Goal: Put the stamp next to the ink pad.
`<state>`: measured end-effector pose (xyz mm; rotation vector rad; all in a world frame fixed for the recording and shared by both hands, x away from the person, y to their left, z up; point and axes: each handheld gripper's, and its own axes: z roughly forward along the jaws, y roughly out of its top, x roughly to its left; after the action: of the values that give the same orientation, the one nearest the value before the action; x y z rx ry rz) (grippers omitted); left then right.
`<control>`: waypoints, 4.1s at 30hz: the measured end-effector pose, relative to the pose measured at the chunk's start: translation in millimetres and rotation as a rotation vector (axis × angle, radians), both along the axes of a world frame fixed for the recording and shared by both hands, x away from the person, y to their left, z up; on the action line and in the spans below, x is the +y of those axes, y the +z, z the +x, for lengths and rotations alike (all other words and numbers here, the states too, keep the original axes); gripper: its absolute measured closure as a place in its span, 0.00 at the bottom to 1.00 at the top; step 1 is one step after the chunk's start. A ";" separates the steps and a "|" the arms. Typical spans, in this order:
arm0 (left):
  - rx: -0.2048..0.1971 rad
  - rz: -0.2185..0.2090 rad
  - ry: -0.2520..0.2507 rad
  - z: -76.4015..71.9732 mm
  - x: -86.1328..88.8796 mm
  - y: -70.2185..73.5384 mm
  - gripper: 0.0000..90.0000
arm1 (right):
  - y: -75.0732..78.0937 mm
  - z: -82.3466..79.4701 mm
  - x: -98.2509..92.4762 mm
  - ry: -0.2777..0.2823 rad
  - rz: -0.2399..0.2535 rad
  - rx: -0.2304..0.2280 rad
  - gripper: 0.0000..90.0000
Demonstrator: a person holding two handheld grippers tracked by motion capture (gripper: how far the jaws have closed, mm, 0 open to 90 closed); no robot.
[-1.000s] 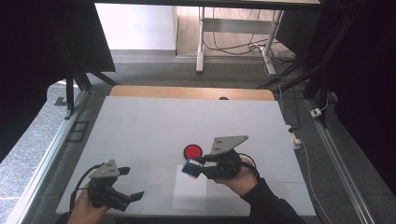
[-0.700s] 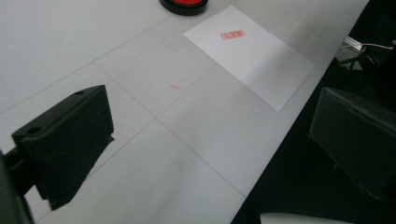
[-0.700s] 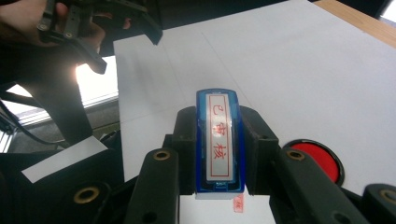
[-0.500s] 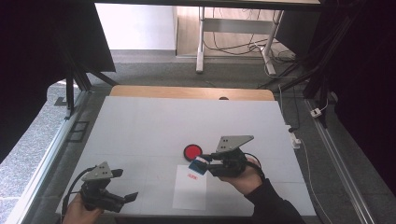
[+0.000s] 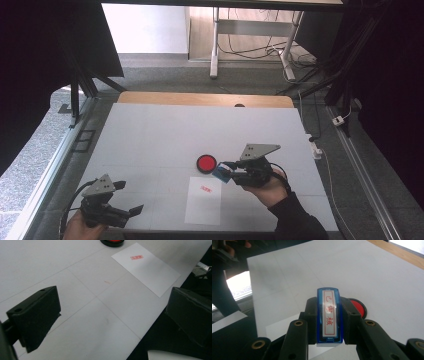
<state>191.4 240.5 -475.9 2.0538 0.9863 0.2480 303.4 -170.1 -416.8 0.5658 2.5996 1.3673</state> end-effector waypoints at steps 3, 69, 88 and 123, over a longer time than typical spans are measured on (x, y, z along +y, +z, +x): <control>-0.003 0.010 0.003 -0.8 0.0 0.2 0.00 | -1.5 2.6 -5.4 -0.029 -0.011 -0.002 0.78; 0.024 0.048 0.011 1.2 -3.2 -1.1 0.00 | -69.8 65.4 -55.5 -0.306 -0.266 0.033 0.78; 0.024 0.045 0.022 1.2 -2.4 -1.0 0.00 | -65.4 66.0 -60.5 -0.331 -0.208 0.068 0.55; 0.026 0.031 0.060 0.6 3.2 -0.2 0.00 | -35.7 9.1 -73.7 -0.394 -0.060 0.040 0.08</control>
<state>192.0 243.7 -476.1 2.0623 1.0671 0.2697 312.6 -243.8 -452.5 1.0374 2.3760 1.1559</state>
